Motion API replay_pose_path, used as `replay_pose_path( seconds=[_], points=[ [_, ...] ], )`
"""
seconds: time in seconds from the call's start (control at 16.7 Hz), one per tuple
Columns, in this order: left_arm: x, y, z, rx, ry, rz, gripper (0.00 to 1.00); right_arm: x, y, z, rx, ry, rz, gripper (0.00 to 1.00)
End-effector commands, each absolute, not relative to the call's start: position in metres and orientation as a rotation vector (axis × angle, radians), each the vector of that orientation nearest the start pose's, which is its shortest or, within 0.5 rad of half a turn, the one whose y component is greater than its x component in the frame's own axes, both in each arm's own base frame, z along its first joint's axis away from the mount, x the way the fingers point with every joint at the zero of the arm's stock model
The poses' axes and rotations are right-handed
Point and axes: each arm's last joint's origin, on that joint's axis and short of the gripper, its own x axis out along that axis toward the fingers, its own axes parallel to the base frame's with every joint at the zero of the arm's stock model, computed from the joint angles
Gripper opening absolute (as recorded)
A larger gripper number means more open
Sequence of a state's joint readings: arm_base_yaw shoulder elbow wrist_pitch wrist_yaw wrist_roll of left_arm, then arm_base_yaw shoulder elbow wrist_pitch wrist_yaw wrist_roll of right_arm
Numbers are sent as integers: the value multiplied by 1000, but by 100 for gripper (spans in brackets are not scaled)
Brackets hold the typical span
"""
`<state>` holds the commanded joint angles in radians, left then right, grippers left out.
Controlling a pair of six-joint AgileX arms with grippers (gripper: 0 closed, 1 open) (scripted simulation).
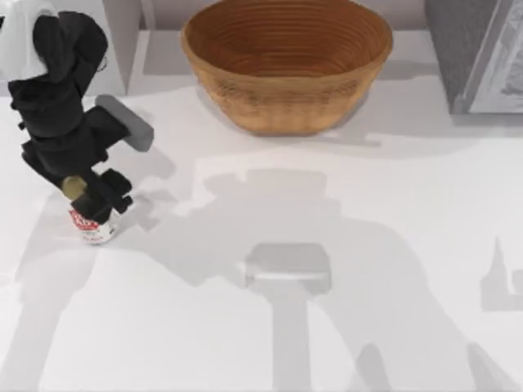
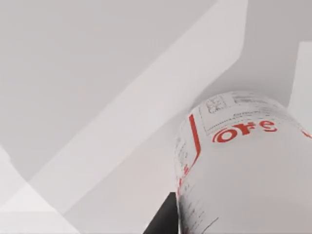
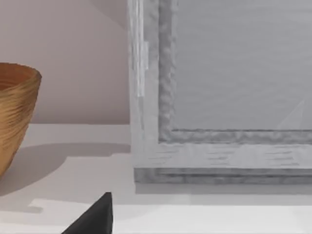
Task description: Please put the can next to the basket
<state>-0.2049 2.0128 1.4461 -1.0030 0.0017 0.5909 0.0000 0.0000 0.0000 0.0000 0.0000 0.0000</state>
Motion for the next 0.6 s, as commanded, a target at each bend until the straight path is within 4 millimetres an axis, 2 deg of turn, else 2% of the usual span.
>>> replay_pose_path(
  seconds=[0.24,0.6],
  points=[
    [381,-109,161,536,1510,-536,0,106,-1,160,0,0,0,100],
    [380,-195,160,298,1599,-277,0,106,-1,160,0,0,0,100]
  ],
)
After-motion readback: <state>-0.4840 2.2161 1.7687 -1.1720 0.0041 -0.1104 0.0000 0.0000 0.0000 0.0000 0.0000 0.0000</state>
